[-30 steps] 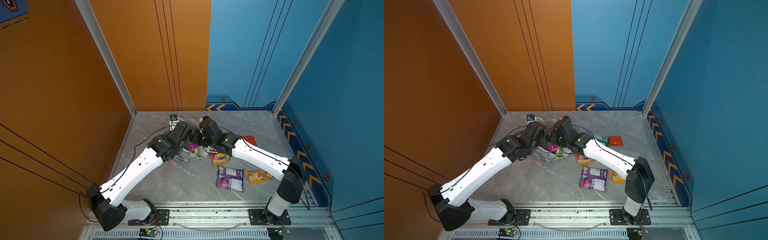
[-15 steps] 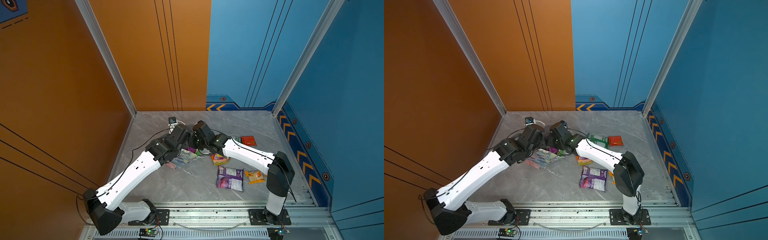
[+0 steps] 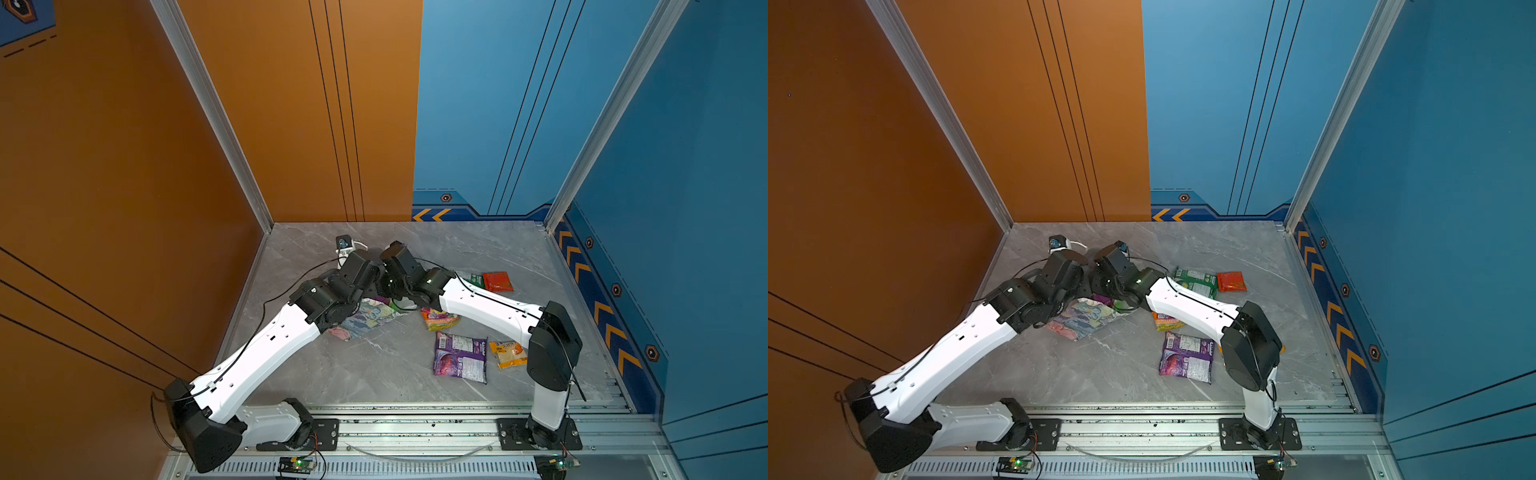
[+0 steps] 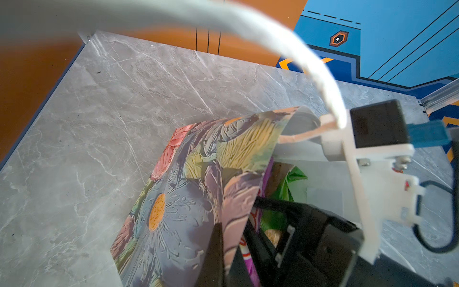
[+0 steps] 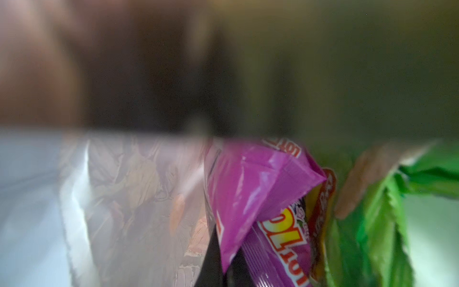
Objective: Place the snacks into the paper bag
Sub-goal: Place the snack in the paper bag.
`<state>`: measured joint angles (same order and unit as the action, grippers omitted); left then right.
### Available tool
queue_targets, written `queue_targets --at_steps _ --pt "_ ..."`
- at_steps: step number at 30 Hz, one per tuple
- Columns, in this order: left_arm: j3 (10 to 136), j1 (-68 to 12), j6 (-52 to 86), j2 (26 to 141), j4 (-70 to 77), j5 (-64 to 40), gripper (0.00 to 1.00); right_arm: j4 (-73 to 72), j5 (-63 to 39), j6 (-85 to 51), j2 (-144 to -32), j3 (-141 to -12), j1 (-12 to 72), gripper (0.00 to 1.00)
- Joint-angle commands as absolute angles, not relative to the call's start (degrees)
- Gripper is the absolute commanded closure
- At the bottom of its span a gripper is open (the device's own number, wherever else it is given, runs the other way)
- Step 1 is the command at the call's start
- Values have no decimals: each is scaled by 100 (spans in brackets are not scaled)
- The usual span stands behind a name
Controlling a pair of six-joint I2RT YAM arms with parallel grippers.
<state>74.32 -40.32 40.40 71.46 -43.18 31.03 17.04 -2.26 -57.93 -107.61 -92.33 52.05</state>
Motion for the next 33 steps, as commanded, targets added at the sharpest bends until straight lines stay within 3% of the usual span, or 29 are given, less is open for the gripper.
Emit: queue_targets --at_steps 1,10,33 --pt "7358 -3852 4087 7064 -4109 2954 100 1450 176 -5379 -10223 -9462 5334 98" --pt "7470 -3513 4043 7218 -4131 2721 100 1618 708 -4870 -9897 -9337 5608 98" --pt "7395 -3756 3892 6894 -3668 2235 100 1188 -660 -5498 -10797 -9407 5201 100"
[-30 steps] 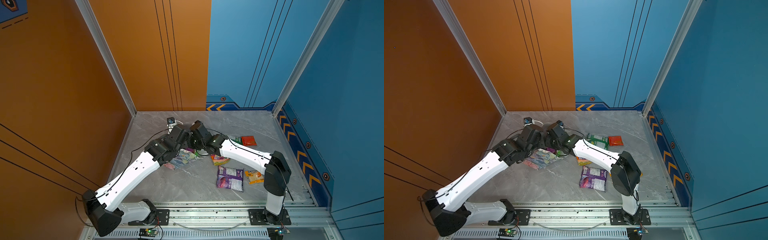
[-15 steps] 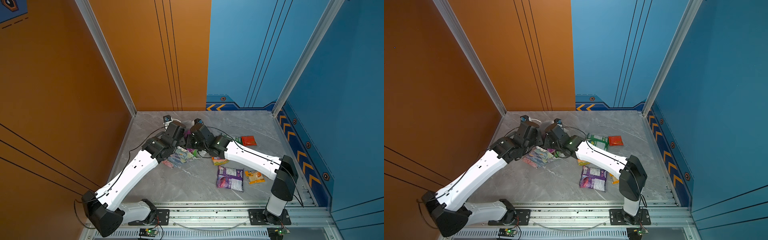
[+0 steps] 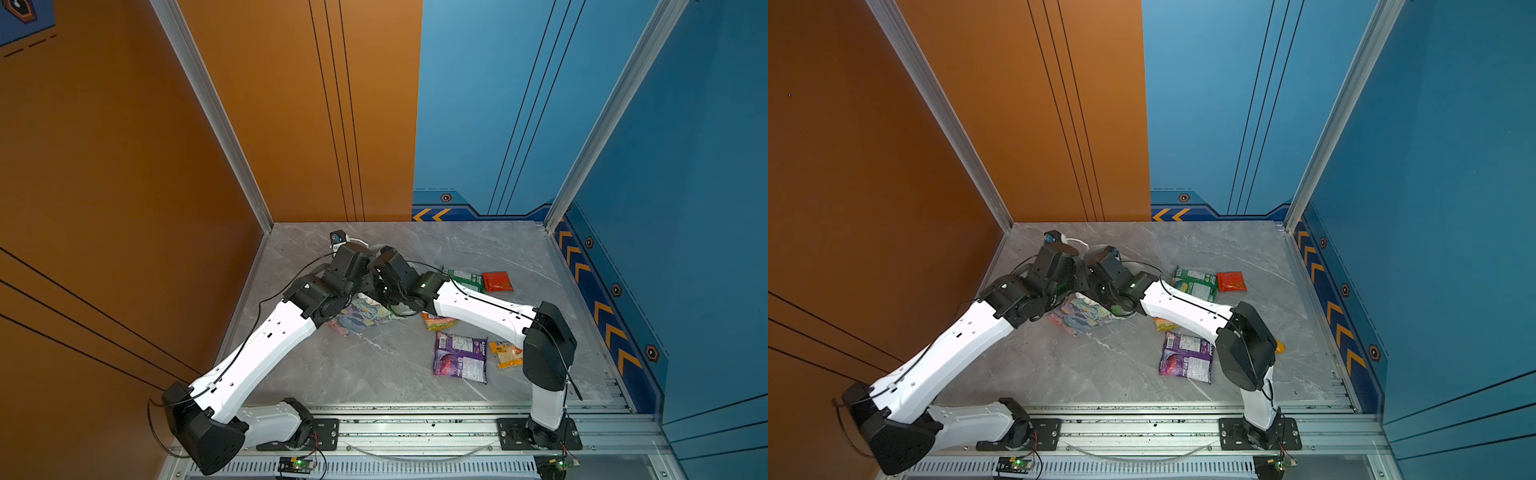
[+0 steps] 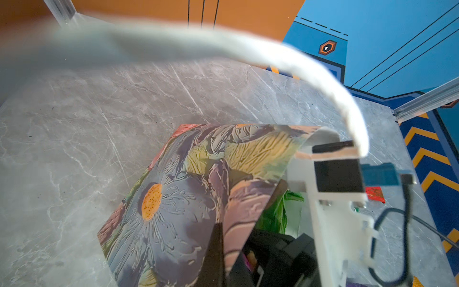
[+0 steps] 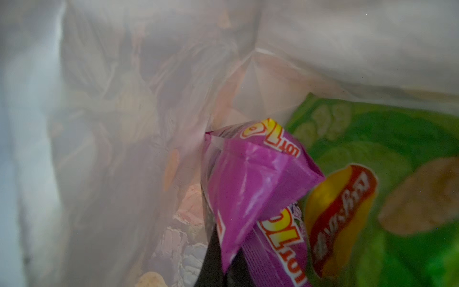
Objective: Place the snacks into the paper bag
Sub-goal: Place the snack in the paper bag.
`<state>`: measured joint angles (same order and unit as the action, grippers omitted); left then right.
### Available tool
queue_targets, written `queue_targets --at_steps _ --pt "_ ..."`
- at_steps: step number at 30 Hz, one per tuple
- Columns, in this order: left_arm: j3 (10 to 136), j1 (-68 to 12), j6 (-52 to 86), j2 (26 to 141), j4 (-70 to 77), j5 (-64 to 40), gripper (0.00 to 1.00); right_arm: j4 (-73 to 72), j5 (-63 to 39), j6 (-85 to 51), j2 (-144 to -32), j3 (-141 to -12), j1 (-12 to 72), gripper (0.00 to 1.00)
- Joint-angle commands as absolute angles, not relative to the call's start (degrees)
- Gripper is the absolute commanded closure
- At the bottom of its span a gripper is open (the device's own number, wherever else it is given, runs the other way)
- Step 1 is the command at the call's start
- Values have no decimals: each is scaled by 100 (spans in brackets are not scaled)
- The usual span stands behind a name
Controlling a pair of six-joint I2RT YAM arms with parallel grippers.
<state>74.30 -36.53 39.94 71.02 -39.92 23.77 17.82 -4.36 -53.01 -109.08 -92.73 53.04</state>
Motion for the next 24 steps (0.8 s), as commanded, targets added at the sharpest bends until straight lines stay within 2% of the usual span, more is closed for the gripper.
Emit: queue_targets --at_steps 1,6,11,13,17,24 --pt "7371 -3780 3871 6877 -3637 2233 100 1179 -712 -5534 -10814 -9411 5182 100" --pt "7304 -3825 3863 6843 -3594 2246 100 1292 -716 -5583 -10913 -9475 5146 99" --pt "7322 -3841 3859 6853 -3560 2263 100 1424 -679 -5560 -10973 -9573 5132 93" --pt "7328 -3841 3867 6855 -3568 2301 100 1500 -634 -5493 -10970 -9644 5135 88" --pt "7362 -3768 3984 6886 -3736 2445 100 1684 -576 -5341 -10909 -9784 5158 70" --pt "7288 -3448 4291 6890 -3833 2436 100 2102 -446 -4908 -10574 -10034 5234 51"
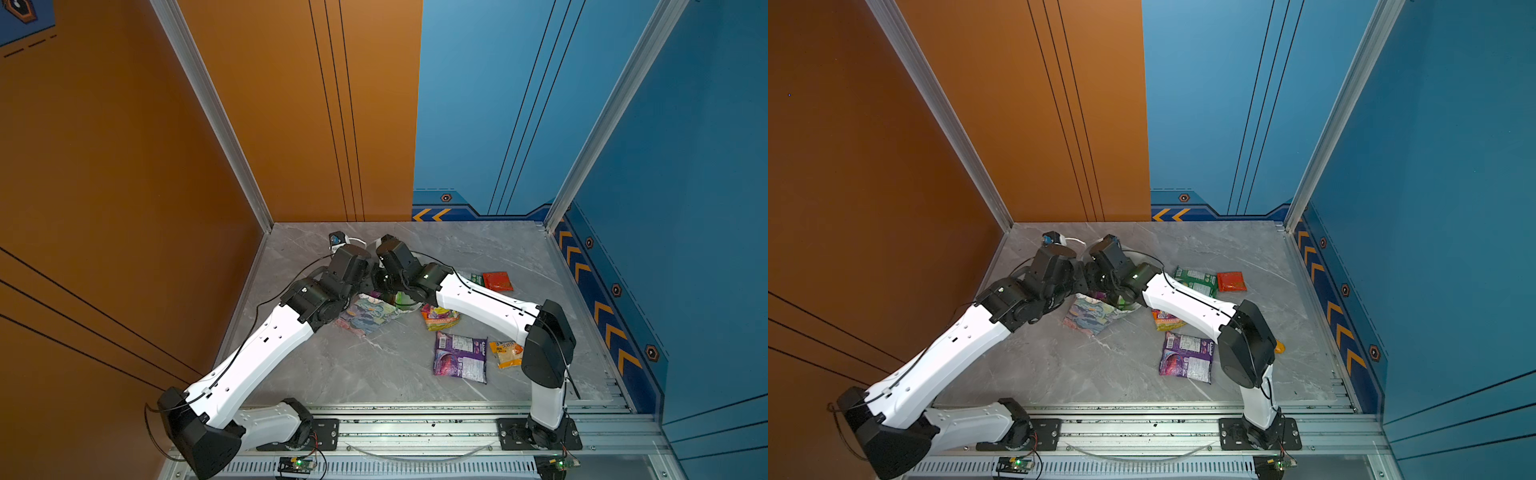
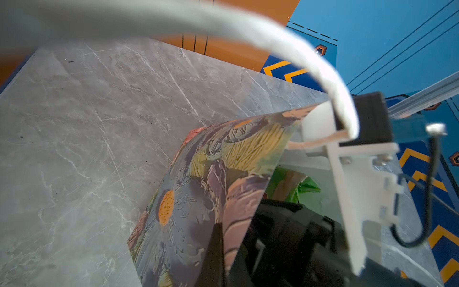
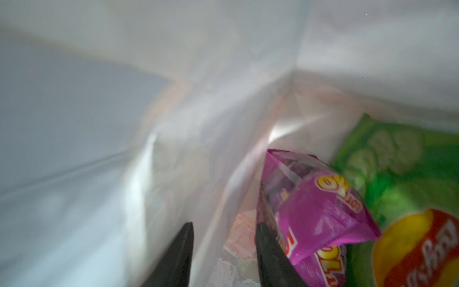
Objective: Place the snacks into the paper bag
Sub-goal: Place the snack in the paper bag.
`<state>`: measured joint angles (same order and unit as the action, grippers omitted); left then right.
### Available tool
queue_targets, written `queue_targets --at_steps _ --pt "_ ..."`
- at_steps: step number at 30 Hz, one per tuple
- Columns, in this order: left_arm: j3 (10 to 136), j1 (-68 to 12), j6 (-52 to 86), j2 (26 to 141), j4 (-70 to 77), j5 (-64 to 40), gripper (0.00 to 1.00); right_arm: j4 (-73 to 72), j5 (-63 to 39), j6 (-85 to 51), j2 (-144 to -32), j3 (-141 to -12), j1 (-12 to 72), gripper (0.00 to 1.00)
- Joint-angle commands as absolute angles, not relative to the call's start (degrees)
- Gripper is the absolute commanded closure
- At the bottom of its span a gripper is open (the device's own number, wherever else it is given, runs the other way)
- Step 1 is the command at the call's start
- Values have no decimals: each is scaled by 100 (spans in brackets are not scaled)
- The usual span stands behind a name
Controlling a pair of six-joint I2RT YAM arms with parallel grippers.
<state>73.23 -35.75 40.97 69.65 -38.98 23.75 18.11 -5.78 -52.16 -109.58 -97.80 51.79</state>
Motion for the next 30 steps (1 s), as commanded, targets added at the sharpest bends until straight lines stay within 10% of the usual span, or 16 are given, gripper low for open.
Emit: queue_targets --at_steps 1,30 --pt "7281 -3371 4313 6896 -3832 2376 100 2183 -411 -4835 -10519 -10070 5247 50" --pt "6761 -1435 2839 6509 -3641 -425 100 3518 462 -3940 -6504 -6113 3022 25"
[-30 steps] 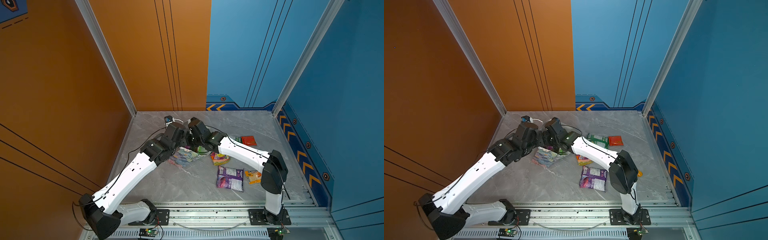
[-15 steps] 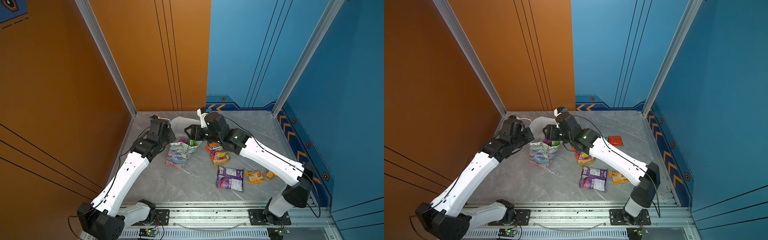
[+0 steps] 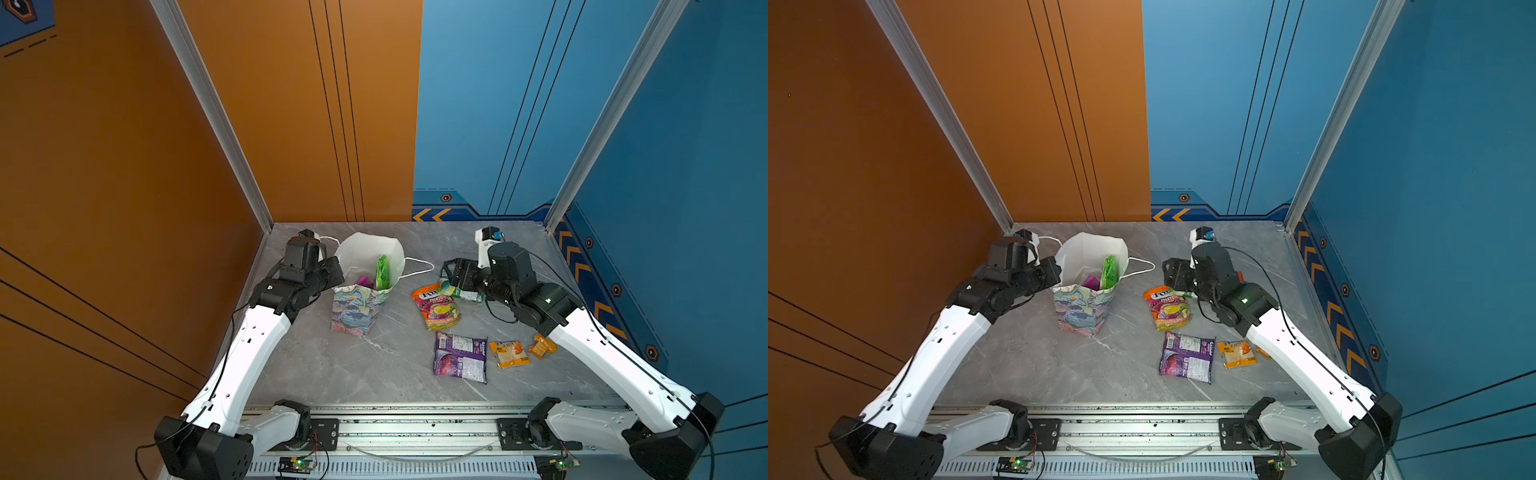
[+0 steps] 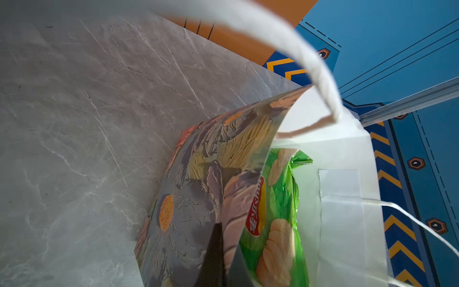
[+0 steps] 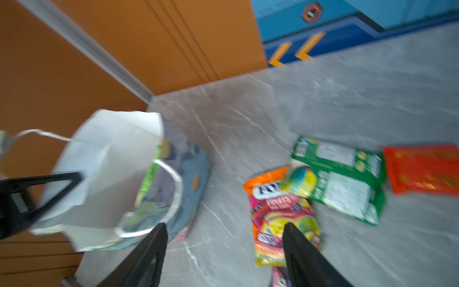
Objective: Place the snacks into the paper bag
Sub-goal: Place the snack in the paper bag, then move the snack to the bottom-center of the table.
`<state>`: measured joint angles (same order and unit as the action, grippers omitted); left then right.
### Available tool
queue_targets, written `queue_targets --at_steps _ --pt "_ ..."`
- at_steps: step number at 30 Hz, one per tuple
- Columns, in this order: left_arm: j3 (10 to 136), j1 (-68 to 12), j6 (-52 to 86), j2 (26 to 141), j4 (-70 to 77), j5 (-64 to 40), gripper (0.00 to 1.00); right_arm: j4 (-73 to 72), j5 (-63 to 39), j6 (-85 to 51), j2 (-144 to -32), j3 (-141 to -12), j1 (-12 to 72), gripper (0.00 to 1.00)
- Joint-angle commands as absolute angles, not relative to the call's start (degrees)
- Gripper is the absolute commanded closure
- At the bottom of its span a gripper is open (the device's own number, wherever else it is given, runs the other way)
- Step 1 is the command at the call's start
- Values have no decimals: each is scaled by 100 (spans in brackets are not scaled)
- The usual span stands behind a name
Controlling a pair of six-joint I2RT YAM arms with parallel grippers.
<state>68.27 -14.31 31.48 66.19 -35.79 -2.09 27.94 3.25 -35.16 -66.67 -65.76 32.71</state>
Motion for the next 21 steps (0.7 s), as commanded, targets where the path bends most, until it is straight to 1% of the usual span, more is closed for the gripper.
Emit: queue_targets --at_steps 1,6,13,21 --pt "6725 -1433 2770 6484 -3609 -421 100 3609 425 -4073 -6434 -5880 2892 25" --pt "6473 -1359 2623 6347 -3425 -531 100 3856 328 -4534 -6040 -5007 2576 24" --pt "6326 -1285 2576 6207 -3372 -520 100 4011 343 -5293 -5534 -3972 2566 16" --pt "6289 -1144 2543 6067 -3384 -504 100 3496 64 -5875 -5693 -3160 2885 16"
